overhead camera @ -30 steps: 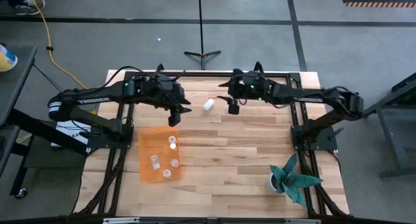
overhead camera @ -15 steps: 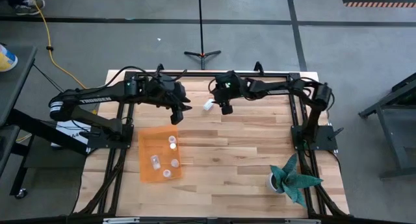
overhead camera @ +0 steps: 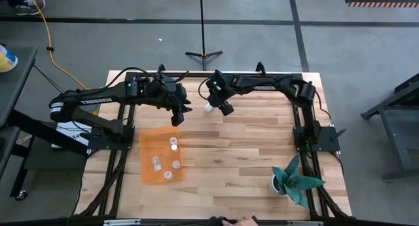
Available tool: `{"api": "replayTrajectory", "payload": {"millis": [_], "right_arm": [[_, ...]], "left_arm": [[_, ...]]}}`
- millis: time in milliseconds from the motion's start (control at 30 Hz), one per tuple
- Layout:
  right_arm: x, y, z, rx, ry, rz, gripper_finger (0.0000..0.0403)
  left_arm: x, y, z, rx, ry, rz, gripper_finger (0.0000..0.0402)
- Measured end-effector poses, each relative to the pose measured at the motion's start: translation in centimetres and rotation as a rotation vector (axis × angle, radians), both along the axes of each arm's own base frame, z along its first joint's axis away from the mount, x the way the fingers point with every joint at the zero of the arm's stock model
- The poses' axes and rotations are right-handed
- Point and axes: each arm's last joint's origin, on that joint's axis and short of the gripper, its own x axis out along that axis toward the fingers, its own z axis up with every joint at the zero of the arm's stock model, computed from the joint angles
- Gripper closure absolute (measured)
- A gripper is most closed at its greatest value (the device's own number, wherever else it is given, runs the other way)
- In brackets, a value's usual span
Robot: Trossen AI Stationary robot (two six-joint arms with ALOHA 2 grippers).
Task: Pick and place pill bottles into a basket
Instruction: Put the white pill bottle into the orange bin
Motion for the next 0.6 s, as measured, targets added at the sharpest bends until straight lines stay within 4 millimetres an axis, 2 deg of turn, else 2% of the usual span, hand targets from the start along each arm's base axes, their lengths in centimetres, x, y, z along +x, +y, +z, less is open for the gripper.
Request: {"api": "replayTrajectory", "payload": {"millis": [433, 600], "right_arm": [[0.6, -0.5, -2.9, -0.069, 0.105, 0.041, 0.0197], [0.6, -0.6, -3.0, -0.080, 0.112, 0.029, 0.0227]], "left_arm": [[0.0, 0.0, 0.0, -0.002, 0.004, 0.002, 0.0225], [0.0, 0.0, 0.0, -0.001, 0.005, 0.000, 0.0225]]}}
